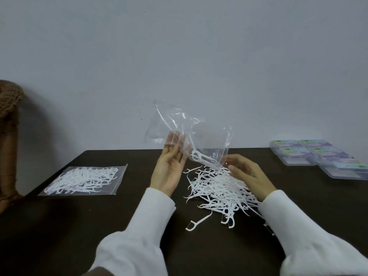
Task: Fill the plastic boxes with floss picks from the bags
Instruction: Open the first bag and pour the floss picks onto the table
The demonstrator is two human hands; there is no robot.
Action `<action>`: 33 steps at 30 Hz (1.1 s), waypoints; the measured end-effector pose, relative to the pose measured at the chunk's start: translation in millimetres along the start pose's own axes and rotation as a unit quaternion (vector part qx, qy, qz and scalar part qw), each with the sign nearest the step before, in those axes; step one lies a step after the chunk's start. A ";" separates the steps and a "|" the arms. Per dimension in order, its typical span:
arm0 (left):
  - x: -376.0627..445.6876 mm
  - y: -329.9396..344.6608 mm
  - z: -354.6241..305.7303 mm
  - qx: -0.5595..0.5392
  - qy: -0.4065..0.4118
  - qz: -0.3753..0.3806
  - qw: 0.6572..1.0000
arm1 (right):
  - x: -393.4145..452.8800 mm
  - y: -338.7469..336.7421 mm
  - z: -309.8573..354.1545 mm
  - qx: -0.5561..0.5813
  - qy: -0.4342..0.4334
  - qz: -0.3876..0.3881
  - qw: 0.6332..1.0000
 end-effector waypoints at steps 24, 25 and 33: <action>0.3 6.8 23.1 0.029 -0.044 0.015 0.998 | -6.5 19.4 -11.0 0.114 0.110 0.105 0.982; 0.3 7.1 22.8 0.031 -0.044 0.015 0.998 | -6.1 18.5 -12.4 0.111 0.112 0.097 0.983; 1.9 0.7 3.8 0.009 -0.006 0.001 1.000 | -3.6 1.8 -16.3 0.091 0.121 0.026 0.988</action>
Point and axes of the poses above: each hand's wrist, its own x-axis towards the middle knuckle, its own y-axis out of the palm, z = x × y, the point moved 6 cm from there along x, towards the middle knuckle, and after that the axes turned 13 degrees about -y, right-handed, at the moved point
